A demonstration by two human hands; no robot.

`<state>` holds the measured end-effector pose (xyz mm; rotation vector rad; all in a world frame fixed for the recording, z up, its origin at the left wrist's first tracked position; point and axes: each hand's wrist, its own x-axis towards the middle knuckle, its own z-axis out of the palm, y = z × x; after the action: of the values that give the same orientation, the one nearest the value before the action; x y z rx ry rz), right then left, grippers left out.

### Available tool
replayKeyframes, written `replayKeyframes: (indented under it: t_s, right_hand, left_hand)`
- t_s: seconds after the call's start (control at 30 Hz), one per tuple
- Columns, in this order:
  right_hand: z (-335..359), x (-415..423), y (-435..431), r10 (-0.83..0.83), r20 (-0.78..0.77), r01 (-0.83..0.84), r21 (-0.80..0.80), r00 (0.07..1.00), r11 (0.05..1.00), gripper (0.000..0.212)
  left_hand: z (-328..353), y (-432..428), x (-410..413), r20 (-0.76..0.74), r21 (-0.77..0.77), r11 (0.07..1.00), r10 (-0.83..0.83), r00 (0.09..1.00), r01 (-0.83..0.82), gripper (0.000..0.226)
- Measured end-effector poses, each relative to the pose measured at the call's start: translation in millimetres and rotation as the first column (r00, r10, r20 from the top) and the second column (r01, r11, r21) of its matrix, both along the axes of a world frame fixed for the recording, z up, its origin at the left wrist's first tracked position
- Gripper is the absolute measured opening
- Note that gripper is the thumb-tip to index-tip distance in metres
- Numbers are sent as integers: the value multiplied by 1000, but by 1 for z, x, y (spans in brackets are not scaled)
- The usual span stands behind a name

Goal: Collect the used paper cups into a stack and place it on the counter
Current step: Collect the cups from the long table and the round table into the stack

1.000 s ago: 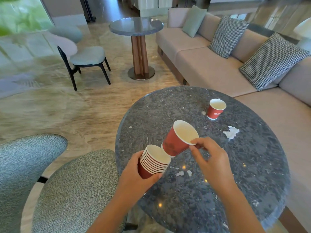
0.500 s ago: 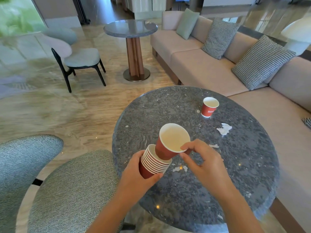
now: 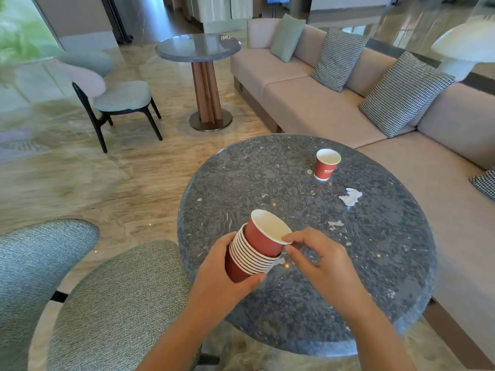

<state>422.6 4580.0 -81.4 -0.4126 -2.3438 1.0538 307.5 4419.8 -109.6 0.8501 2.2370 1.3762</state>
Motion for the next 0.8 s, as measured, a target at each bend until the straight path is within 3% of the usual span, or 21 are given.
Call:
replayKeyframes:
  t_s: [0.37,0.7,0.8]
  right_hand:
    - [-5,2,-13,40,50,-38,-34,998,999,18]
    - [-1,-27,-24,107,184,-43,-322,977,946,39]
    - [-1,-38,-33,149,205,-71,-345,967,936,45]
  left_hand:
    - [-2,-2,-4,-26,-14,999,-50,998,50,69]
    - [0,-25,-17,-60,-46,998,-34,998,31,79]
    - [0,-35,-25,-97,-65,996,-73,993,67,75]
